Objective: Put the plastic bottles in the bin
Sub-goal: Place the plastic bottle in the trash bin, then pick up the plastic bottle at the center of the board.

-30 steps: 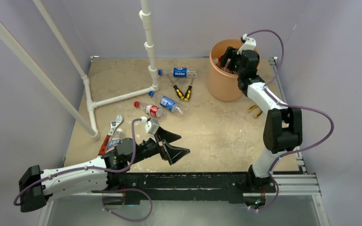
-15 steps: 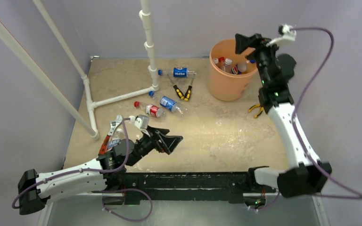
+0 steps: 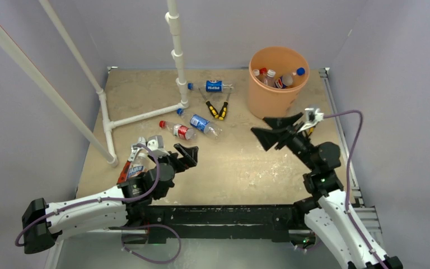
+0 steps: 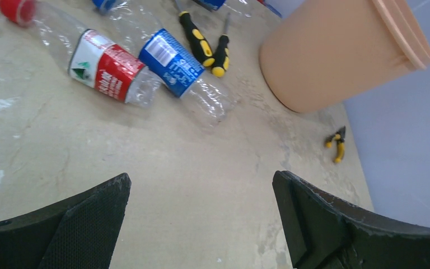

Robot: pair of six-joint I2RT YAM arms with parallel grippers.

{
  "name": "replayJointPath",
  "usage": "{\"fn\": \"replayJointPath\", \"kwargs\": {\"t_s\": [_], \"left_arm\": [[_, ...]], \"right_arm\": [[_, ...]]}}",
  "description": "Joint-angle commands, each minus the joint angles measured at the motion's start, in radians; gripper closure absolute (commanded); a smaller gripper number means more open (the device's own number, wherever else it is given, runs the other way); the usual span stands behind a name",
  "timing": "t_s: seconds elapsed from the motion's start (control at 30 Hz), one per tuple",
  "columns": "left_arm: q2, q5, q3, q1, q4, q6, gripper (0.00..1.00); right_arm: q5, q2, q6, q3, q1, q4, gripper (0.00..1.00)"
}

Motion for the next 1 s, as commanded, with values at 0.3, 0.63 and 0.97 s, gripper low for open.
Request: {"fn": "replayJointPath", "kwargs": {"t_s": [0.3,0.63,0.97], "left_arm": [[0.353,0.177,0.296,0.285,-0.114,0.001,0.01],[0.585,0.354,0.327,0.534,-0.084,-0.22,0.03],[0.711,0.376,0.448,0.659,-0.204,-0.382,0.03]], "right_arm": [[-0.004,-0.135,0.105,-0.363,0.081,0.001,0.15],[-0.003,-0.178,0.088,-0.423,0.081,-0.03,0.15],[-0.015,-0.168,0.065,-0.418,0.081,-0.02,0.15]]}}
